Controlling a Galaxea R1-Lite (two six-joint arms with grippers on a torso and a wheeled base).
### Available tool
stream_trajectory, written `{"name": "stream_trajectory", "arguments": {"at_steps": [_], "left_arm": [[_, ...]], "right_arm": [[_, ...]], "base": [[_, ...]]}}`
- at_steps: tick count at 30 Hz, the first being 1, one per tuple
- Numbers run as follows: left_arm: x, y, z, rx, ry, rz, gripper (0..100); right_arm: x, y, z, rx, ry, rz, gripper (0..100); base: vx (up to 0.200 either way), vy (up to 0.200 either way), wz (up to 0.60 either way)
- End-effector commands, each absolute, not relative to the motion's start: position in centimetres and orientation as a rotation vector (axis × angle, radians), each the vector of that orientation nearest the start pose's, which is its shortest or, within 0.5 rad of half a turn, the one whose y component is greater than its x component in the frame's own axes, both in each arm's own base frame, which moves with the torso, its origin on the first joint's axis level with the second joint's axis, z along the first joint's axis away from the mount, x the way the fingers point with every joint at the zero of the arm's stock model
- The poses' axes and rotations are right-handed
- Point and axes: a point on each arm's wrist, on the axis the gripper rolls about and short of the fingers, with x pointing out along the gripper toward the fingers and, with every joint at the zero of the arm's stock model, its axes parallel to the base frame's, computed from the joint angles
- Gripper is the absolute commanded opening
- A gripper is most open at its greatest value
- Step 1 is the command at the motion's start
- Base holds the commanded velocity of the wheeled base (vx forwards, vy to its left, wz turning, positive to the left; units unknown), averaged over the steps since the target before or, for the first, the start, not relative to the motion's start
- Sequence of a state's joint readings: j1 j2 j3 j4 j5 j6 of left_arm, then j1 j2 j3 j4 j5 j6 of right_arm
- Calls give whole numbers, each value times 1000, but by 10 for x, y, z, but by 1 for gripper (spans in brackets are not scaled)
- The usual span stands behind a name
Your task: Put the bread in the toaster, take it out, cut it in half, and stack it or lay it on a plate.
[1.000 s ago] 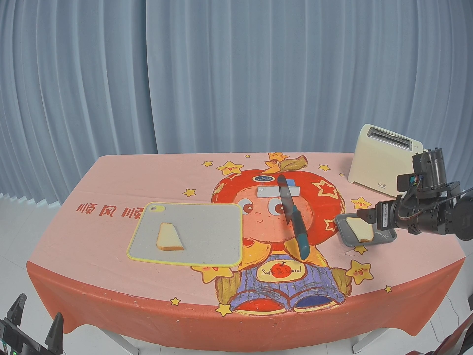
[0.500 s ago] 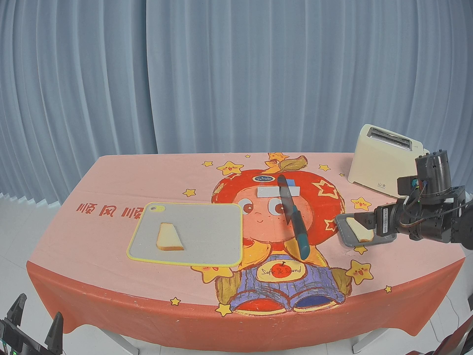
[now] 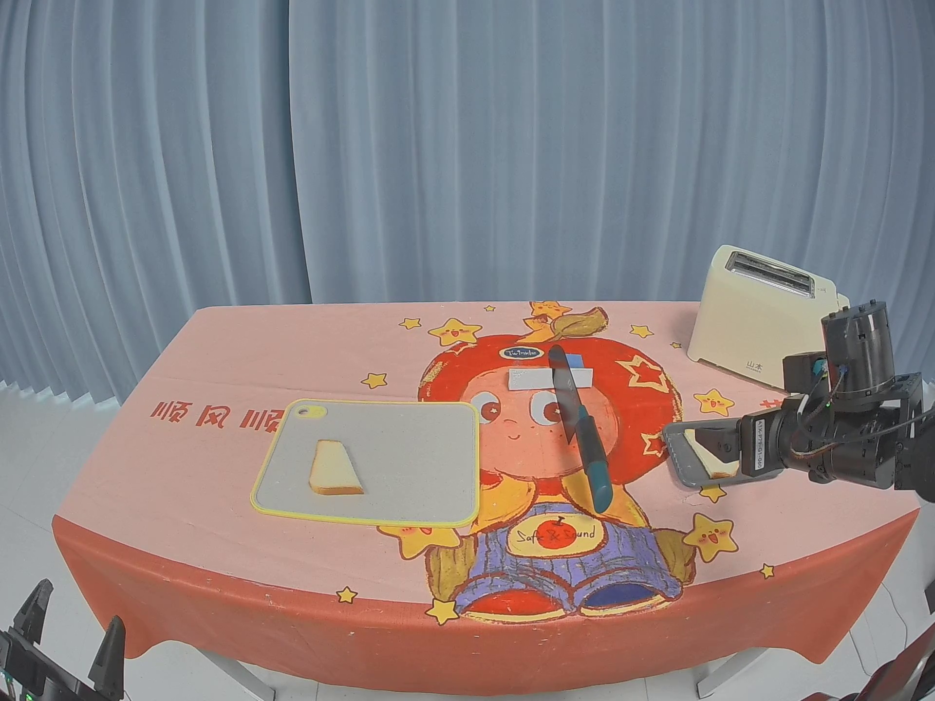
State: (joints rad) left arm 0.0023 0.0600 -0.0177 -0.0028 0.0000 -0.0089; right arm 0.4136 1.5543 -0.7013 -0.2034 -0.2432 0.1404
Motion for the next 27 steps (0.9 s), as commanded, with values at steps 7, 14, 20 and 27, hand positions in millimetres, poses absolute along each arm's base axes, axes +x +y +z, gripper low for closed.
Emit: {"name": "stream_trajectory", "arguments": {"at_steps": [7,14,20,27], "left_arm": [[-18,0,77,-9,58,3,100],[-18,0,77,-9,57,3,100],[-18,0,77,-11,57,3,100],[-18,0,77,-11,57,3,100]], "right_arm": [[225,96,157,-77,622,130,100],[223,98,158,-80,619,142,100],[219,101,160,-83,611,160,100],[217,101,160,-86,615,164,100]], "base": [[0,200,0],[0,200,0],[0,200,0],[0,200,0]]}}
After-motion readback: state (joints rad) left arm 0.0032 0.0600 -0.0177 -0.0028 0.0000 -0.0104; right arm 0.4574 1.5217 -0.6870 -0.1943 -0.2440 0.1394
